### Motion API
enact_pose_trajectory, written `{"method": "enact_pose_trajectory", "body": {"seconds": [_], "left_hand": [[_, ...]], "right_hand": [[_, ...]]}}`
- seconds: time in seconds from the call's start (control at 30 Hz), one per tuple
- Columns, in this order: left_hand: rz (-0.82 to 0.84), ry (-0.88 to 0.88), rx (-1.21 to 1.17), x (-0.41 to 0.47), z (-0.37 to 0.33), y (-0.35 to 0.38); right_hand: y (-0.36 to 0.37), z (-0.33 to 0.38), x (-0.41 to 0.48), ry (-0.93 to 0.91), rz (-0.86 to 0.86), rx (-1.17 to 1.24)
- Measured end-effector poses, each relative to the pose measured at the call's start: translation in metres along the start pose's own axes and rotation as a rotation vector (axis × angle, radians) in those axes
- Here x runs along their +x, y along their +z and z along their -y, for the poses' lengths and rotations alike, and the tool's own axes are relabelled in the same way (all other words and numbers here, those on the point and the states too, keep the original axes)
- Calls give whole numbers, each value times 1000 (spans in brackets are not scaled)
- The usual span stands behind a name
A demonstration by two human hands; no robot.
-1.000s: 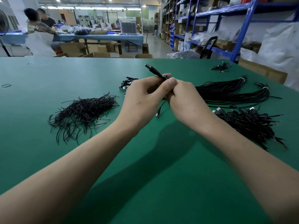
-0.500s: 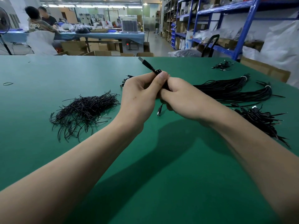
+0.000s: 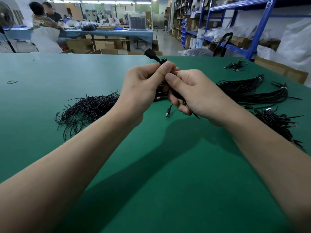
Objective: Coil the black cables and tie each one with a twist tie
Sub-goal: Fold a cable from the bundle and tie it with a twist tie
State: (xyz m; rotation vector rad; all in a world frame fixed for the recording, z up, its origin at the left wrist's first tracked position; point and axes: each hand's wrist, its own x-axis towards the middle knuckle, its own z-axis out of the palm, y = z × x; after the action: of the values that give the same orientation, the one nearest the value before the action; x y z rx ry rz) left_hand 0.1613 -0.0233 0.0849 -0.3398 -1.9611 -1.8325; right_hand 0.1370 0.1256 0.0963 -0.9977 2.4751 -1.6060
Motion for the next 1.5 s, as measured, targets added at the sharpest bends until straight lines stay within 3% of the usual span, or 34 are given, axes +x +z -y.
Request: {"method": "enact_pose_trajectory", "body": {"seconds": [0.2,0.43,0.53,0.63,0.8,0.97,1.27,1.4,1.5], "left_hand": [[116,-32,89,9,-6,-15],[97,-2,208,13,-10,-22],[261,-76,312,20,-14,-37],[497,-254,582,28,-13,-63],[663,-491,1390,30,22,-86],[646,-634,1576,25,28,-86],[777,-594,1604,25,29,-84],[782,-503,1182,27,28,-88],[655,-445,710,27,24,-79]], "right_hand": [[5,-1,2,-27,-126,-229],[12,3,0,-49,-176,-220],[12,-1,1,-17,-151,-189],[12,-7,2,50,-118,-177],[18,-15,-1,157,-16,-95],[18,-18,-2,217,25,9],[18,-22,-4,257,17,163],[21,-23,-4,214,33,178],[25,-20,-4,162,53,242]]}}
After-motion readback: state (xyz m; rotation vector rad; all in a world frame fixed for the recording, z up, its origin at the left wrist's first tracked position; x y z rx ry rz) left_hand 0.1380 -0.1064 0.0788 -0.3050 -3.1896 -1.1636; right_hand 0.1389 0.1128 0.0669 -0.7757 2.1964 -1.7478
